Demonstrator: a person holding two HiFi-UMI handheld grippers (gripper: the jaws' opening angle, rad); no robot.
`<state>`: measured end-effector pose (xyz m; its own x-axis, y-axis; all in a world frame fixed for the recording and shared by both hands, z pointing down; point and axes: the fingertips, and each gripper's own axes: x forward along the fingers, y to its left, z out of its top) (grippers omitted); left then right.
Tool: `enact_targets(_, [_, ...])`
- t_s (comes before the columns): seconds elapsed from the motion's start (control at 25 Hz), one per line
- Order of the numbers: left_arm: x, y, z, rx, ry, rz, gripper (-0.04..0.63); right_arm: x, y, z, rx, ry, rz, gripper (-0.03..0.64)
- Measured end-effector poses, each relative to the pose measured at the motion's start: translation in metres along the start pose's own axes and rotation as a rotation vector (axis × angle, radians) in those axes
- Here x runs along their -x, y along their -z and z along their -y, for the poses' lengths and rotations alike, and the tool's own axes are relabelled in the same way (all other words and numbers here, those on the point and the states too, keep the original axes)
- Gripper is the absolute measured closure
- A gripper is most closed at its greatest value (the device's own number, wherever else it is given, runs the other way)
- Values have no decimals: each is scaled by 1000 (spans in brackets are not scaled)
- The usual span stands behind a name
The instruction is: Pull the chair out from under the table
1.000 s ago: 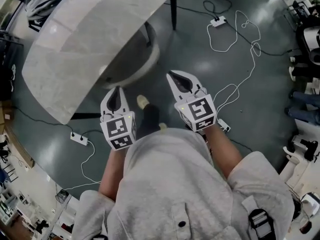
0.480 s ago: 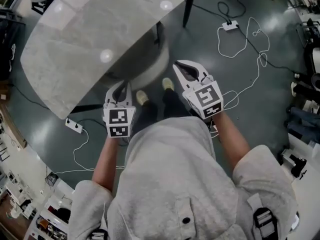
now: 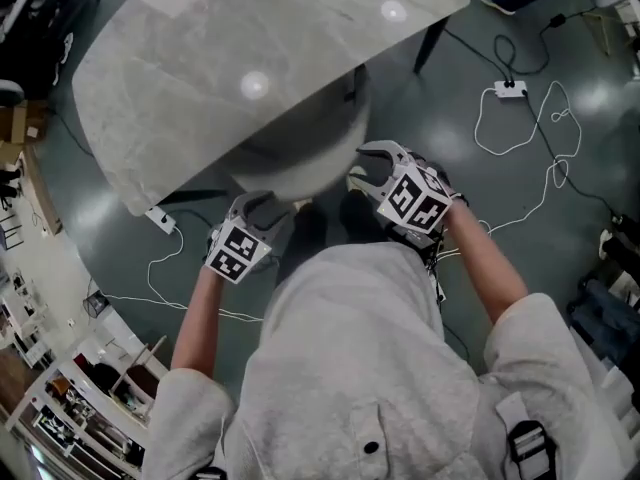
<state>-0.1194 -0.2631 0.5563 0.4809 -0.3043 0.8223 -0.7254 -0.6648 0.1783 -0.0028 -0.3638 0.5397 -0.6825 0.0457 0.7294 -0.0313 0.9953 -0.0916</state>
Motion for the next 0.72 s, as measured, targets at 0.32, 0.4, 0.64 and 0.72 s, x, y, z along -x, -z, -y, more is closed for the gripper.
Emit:
enact_targets(0.32, [-25, 23, -7, -151, -40, -220, 311, -61, 26, -25, 356, -216, -162, 414])
enact_targets(0.4, [-42, 28, -16, -170, -50, -275, 308, -74, 30, -24, 356, -270, -177, 413])
enact_targets(0.64, [-78, 43, -25, -292, 25, -433, 312, -104, 55, -27, 574, -314, -354, 413])
enact_targets(0.72, [-79, 46, -17, -343, 133, -449, 311, -113, 65, -30, 710, -312, -411, 418])
